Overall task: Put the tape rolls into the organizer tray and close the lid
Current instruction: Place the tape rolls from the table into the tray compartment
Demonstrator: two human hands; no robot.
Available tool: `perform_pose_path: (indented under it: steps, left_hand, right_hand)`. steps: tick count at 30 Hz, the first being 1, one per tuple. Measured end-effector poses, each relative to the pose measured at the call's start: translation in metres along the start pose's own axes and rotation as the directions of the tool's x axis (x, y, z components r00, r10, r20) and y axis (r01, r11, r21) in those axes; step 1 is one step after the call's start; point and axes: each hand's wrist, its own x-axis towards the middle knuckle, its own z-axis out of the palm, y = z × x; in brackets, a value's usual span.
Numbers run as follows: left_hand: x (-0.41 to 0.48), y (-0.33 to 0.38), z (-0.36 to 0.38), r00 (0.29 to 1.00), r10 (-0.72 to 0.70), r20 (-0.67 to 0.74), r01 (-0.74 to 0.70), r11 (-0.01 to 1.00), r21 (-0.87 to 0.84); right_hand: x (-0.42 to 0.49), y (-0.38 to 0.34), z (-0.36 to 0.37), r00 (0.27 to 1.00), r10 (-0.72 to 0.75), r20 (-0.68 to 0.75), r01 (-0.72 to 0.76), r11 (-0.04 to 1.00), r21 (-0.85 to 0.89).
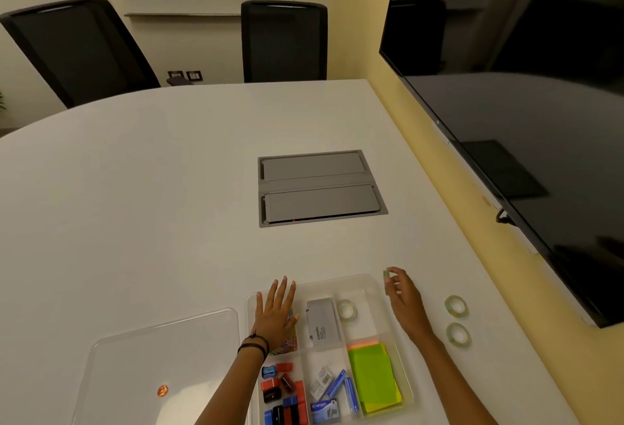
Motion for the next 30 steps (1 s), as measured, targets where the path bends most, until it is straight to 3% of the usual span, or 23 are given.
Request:
perform_pose_path:
  steps: [6, 11, 14, 19, 22, 25, 30]
  left_hand:
    - [0.003, -0.003, -0.002, 0.986, -0.029, 0.167, 0.031, 0.999, -0.011]
    - [0.005, -0.003, 0.0, 0.982, -0.045, 0.184, 0.046, 0.999, -0.002]
    - [0.005, -0.003, -0.002, 0.973, -0.052, 0.225, 0.043, 0.998, 0.041]
    - [0.004, -0.001, -0.004, 0.983, -0.038, 0.179, 0.037, 0.999, 0.005]
    - [0.001, 0.001, -0.007, 0.977, -0.021, 0.214, 0.028, 0.999, -0.028]
    - [0.002, 0.002, -0.008, 0.969, -0.013, 0.246, 0.021, 0.999, -0.03]
    - [0.001, 0.002, -0.004, 0.985, -0.006, 0.172, 0.014, 0.999, -0.049]
  right_hand:
    - [0.003, -0.017, 0.023, 0.939, -0.129, 0.318, 0.197, 0.961, -0.192]
    - [0.006, -0.012, 0.037, 0.84, -0.064, 0.538, 0.383, 0.773, -0.506]
    - [0.005, -0.007, 0.045, 0.85, -0.03, 0.526, 0.402, 0.682, -0.611]
    - [0.005, 0.0, 0.05, 0.852, -0.021, 0.524, 0.403, 0.665, -0.629]
    - [0.007, 0.001, 0.042, 0.828, 0.0, 0.56, 0.388, 0.721, -0.575]
    - [0.008, -0.005, 0.028, 0.844, -0.067, 0.531, 0.354, 0.815, -0.459]
    - [0.001, -0.004, -0.011, 0.943, -0.203, 0.263, 0.284, 0.903, -0.323]
